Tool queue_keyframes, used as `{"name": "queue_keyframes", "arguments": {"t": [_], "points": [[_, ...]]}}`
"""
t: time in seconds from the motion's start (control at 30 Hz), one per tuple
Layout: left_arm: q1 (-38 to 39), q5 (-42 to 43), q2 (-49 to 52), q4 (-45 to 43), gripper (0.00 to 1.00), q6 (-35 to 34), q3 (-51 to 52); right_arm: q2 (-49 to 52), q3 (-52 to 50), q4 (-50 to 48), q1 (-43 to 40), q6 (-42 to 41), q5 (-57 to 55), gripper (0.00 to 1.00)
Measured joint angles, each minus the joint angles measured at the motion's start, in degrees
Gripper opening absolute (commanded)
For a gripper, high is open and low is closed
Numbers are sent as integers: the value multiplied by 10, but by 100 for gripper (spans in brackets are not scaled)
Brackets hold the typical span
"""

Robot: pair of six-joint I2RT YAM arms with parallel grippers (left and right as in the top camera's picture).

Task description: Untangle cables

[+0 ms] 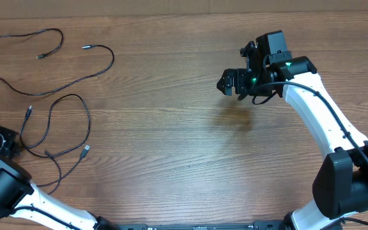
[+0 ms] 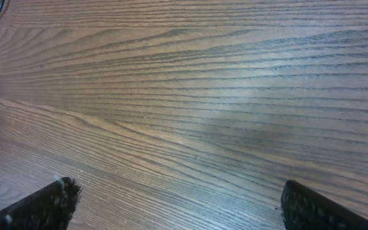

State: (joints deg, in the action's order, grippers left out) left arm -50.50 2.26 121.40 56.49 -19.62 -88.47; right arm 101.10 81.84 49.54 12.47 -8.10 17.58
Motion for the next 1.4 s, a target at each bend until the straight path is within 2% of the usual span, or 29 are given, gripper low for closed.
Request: {"name": "queue_keyframes", "arguments": {"t": [0.2,0.37,0.63,0.9,1.1,1.17,1.33,1.4], "points": [[23,-10,0,-26,4,-4,17,0,0,0,0,0,0,100],[31,-64,0,-28,4,-30,22,0,0,1,0,0,0,100],[12,-97,0,-44,5,-45,26,0,0,0,0,0,0,100],[-6,-148,0,-16,5,-76,28,0,0,0,0,0,0,100],[-18,-150,0,-16,4,-90,29,0,0,0,0,0,0,100],[-18,-139,0,-21,4,-92,29,0,0,1,0,0,0,100],[-17,-17,-2,-30,4,-79,29,0,0,0,0,0,0,100],[-12,2,-2,-16,4,-84,29,0,0,0,0,0,0,100]]}}
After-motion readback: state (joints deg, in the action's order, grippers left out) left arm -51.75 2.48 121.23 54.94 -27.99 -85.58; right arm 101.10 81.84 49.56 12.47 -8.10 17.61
